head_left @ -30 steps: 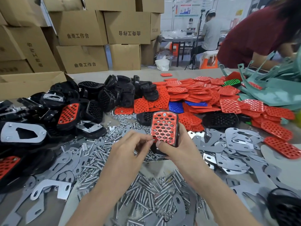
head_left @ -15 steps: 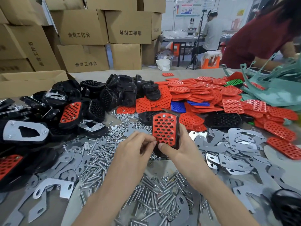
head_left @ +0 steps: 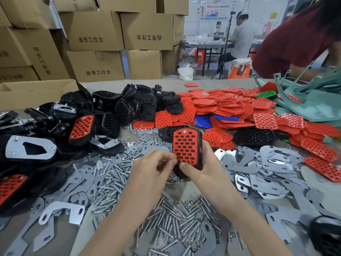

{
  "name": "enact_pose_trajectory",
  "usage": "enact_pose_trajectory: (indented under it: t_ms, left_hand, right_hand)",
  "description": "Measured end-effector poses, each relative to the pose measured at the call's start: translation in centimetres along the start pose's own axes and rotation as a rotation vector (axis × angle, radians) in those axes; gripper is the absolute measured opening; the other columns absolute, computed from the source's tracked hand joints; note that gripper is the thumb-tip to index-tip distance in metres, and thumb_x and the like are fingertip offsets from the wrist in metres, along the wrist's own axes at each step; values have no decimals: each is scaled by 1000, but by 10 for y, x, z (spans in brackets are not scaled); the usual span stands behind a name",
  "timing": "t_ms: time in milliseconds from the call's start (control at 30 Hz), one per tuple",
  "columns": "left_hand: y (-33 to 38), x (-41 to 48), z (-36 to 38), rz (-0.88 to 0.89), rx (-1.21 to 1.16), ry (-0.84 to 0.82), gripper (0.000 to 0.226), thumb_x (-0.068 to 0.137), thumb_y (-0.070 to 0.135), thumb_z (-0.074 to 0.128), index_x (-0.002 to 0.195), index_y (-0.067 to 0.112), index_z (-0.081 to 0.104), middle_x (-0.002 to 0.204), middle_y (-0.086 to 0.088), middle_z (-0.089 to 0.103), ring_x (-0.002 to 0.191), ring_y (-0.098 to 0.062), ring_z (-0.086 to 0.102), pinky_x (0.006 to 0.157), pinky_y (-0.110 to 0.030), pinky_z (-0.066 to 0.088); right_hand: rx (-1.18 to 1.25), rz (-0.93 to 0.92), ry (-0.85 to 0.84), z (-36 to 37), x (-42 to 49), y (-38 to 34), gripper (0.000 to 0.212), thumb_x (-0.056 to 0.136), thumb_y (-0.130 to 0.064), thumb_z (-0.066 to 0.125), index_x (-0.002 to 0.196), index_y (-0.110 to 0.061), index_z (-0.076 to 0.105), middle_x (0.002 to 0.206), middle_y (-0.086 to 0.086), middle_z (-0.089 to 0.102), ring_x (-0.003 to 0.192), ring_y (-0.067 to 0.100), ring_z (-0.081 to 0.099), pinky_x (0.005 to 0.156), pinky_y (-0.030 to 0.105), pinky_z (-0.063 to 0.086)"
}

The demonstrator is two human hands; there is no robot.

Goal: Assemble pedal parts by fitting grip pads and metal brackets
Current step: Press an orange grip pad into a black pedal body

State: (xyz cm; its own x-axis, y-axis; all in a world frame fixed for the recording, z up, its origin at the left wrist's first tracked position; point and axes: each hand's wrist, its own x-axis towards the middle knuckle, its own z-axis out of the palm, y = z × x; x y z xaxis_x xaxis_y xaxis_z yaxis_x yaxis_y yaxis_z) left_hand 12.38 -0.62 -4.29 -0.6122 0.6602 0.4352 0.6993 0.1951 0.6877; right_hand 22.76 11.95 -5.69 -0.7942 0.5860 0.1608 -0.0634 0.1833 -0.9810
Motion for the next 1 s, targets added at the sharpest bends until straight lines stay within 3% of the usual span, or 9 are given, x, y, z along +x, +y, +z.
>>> enact_pose_trajectory:
  t_ms: [133,367,467,667,833,900,1000]
  left_hand:
    - [4,-3,3,113,98,11,8,90,14,73,96,19,75,90,20,62,95,10,57,80,-1,41]
    - [2,-1,3,59,16,58,7,90,14,74,93,20,75,87,24,64,86,10,61,75,-3,44]
    - [1,-2,8,-54,-97,68,12,89,15,76,89,28,74,77,19,69,77,4,66,69,-8,49]
    - [-2,-3,14,-173,-219,87,20,89,17,75,83,36,71,78,23,72,71,1,69,65,-12,52]
    - [-1,-3,16,-57,-135,108,13,87,24,75,88,36,71,84,19,71,81,3,67,72,-9,50]
    - [0,-2,12,-108,-286,70,7,85,40,70,90,38,73,89,21,72,84,1,68,73,-10,50]
    - [1,-4,6,-170,-473,17,25,86,53,62,97,35,75,84,16,74,80,0,69,67,-10,49]
  right_hand:
    - [25,9,11,0,0,0,41,97,3,63,120,-29,54,103,-13,73,99,4,71,82,17,55]
    - [25,-5,14,2,-2,-2,38,98,0,63,120,-30,55,103,-16,73,99,2,70,83,17,54]
    - [-14,-17,41,4,-3,-1,38,98,1,62,117,-30,53,102,-13,72,97,5,71,85,24,57]
    - [-51,-42,65,7,-4,-2,38,97,1,61,117,-31,54,104,-8,71,100,11,71,93,39,59]
    - [16,-24,61,3,-3,-2,38,96,1,63,118,-29,56,104,-9,73,99,10,72,87,28,58]
    - [61,-14,65,1,-2,-3,38,95,-2,67,119,-29,58,106,-6,75,100,12,72,85,25,57]
    - [80,-14,64,0,-1,-4,40,94,-2,68,120,-30,57,105,-10,75,97,7,72,82,18,54]
